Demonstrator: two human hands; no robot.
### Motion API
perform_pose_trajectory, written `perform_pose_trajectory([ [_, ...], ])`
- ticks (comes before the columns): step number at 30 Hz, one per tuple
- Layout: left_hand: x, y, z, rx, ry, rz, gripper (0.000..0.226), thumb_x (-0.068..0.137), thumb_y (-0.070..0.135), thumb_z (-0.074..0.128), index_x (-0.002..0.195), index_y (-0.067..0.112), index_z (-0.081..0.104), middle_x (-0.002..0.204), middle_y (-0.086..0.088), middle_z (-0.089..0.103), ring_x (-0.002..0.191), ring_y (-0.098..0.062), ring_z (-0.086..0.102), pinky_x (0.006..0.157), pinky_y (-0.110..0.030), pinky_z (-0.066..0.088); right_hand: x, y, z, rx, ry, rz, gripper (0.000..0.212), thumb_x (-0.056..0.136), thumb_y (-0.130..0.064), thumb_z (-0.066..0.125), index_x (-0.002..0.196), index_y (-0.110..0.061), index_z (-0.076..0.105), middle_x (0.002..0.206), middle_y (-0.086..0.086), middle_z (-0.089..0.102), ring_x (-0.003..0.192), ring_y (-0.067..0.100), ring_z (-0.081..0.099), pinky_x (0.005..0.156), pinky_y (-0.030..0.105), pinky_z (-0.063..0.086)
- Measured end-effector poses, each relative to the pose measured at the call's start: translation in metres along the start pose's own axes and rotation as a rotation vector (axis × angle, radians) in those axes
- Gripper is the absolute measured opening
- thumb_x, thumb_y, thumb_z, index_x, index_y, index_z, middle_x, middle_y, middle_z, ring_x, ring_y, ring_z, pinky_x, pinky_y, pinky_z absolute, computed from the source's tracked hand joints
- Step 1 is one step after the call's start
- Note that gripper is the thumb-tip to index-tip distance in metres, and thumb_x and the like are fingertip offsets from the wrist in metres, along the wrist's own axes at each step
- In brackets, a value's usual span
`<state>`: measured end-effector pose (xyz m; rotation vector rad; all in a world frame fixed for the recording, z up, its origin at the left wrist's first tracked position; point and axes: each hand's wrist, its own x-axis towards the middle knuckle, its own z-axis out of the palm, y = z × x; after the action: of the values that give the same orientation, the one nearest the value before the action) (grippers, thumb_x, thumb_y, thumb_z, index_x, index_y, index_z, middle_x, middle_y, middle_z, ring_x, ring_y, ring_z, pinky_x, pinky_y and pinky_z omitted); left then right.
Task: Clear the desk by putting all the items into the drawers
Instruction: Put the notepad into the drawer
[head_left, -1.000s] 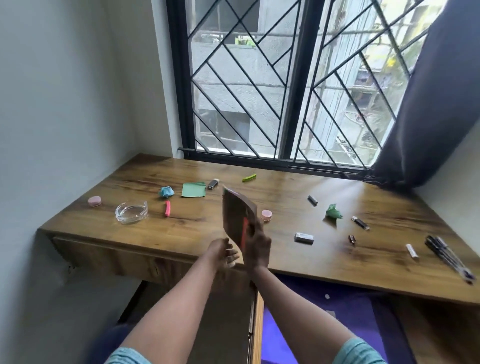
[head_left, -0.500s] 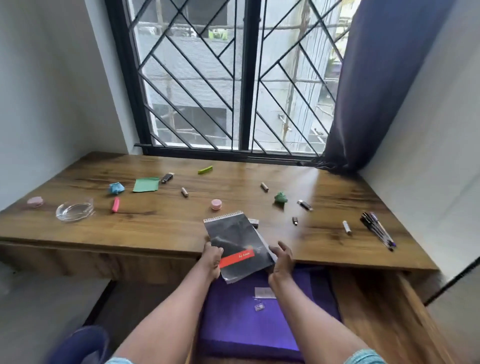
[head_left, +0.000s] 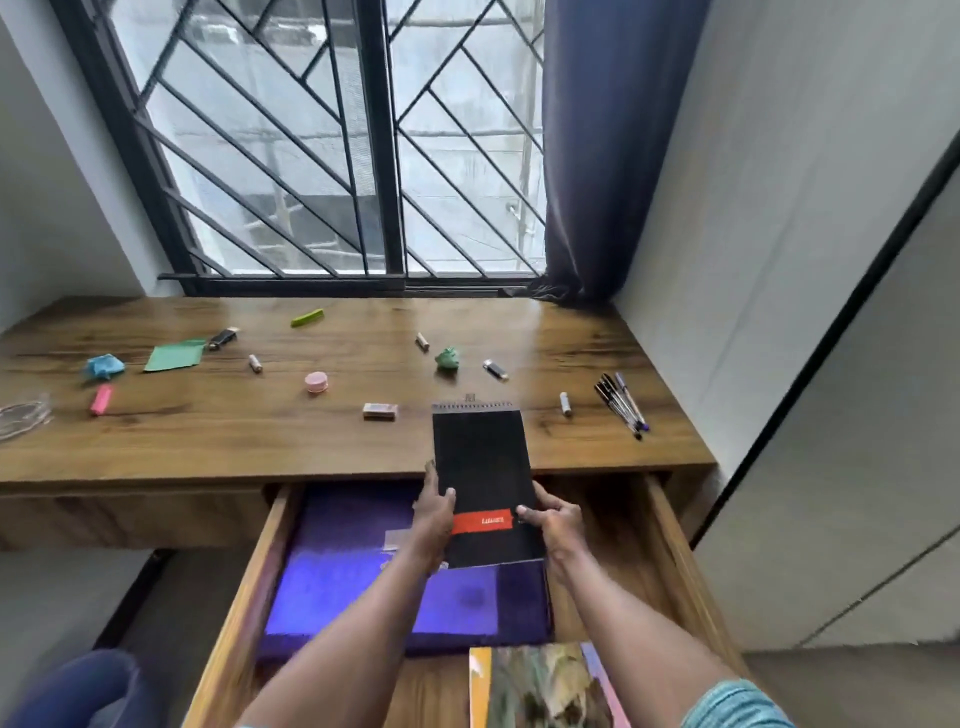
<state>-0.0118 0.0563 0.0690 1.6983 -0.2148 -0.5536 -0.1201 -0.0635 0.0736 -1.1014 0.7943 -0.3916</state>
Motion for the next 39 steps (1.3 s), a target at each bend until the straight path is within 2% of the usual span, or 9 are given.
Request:
perform_pose_trajectory([
  [4,-0.017,-0.007,0.04,-0.047,-0.114,-0.005,0.054,0.097,-0.004,0.034,0.143,0.024,0.039,0.132,0.001,0.054,0.111,-0.015,0.054,0.092,-0.025,0.048,-0.002,0.013,-0.052,-0.009,0.127,0.026,0.054,0.075,0.022,0.058,0.127,0.007,0.053,0.121,0.023,0.059,0.084,0.022,0.06,0.077,0.023,0.052],
  [8,-0.033,-0.023,0.067,0.013,-0.296,-0.095,0.047,0.093,-0.01,0.043,0.132,0.014,0.052,0.113,0.004,0.058,0.104,-0.012,0.053,0.094,-0.033,0.047,-0.007,0.03,-0.098,-0.107,0.249,0.109,0.055,0.074,0.019,0.061,0.126,0.001,0.057,0.105,0.01,0.064,0.085,0.019,0.059,0.065,0.016,0.051],
  [11,-0.044,-0.041,0.083,0.09,-0.435,-0.103,0.048,0.089,-0.017,0.046,0.129,0.007,0.052,0.111,-0.001,0.057,0.101,-0.014,0.053,0.079,-0.016,0.048,-0.016,0.04,-0.126,-0.216,0.308,0.175,0.054,0.075,0.025,0.054,0.125,0.005,0.056,0.113,0.017,0.064,0.091,0.019,0.055,0.048,0.004,0.046],
  [14,-0.05,-0.062,0.096,0.155,-0.501,-0.204,0.041,0.089,-0.012,0.051,0.113,0.021,0.06,0.1,-0.002,0.061,0.081,-0.009,0.059,0.067,-0.02,0.053,-0.022,0.044,-0.142,-0.433,0.317,0.192,0.048,0.08,0.024,0.049,0.124,0.006,0.056,0.1,0.017,0.068,0.071,0.017,0.052,0.039,0.002,0.035],
  [17,-0.049,-0.073,0.108,0.236,-0.44,-0.301,0.033,0.087,-0.006,0.057,0.093,0.025,0.064,0.091,-0.003,0.062,0.08,-0.015,0.061,0.073,-0.034,0.056,-0.022,0.047,-0.15,-0.618,0.307,0.194,0.04,0.082,0.017,0.051,0.117,0.004,0.063,0.1,0.018,0.069,0.072,0.02,0.054,0.052,0.018,0.041],
  [23,-0.033,-0.061,0.133,0.615,-0.323,-0.184,0.011,0.088,0.011,0.065,0.097,0.006,0.067,0.097,-0.014,0.069,0.083,-0.017,0.061,0.072,-0.029,0.052,-0.004,0.042,-0.15,-0.902,0.341,0.164,0.04,0.088,0.0,0.046,0.127,-0.003,0.056,0.124,0.018,0.062,0.116,0.031,0.058,0.096,0.031,0.045],
  [31,-0.025,-0.058,0.155,0.82,-0.402,-0.222,0.056,0.07,0.018,0.077,0.121,0.004,0.059,0.12,-0.01,0.063,0.103,-0.015,0.062,0.086,-0.026,0.049,0.017,0.029,-0.13,-1.233,0.348,0.053,0.043,0.091,0.002,0.032,0.134,0.001,0.041,0.134,0.022,0.046,0.121,0.034,0.05,0.1,0.035,0.039],
  [34,-0.029,-0.057,0.165,0.88,-0.4,-0.221,0.081,0.079,0.015,0.07,0.147,0.002,0.028,0.142,-0.021,0.038,0.128,-0.028,0.046,0.102,-0.024,0.041,0.024,0.033,-0.131,-1.273,0.339,0.046,0.047,0.092,0.001,0.031,0.139,0.001,0.036,0.136,0.02,0.044,0.122,0.032,0.051,0.1,0.034,0.04],
  [39,-0.032,-0.063,0.177,0.969,-0.349,-0.21,0.083,0.088,0.012,0.061,0.152,0.005,0.008,0.153,-0.022,0.01,0.139,-0.033,0.027,0.114,-0.03,0.031,0.026,0.039,-0.132,-1.321,0.353,0.027,0.048,0.095,-0.001,0.027,0.143,-0.001,0.029,0.139,0.017,0.043,0.125,0.03,0.049,0.101,0.034,0.04],
])
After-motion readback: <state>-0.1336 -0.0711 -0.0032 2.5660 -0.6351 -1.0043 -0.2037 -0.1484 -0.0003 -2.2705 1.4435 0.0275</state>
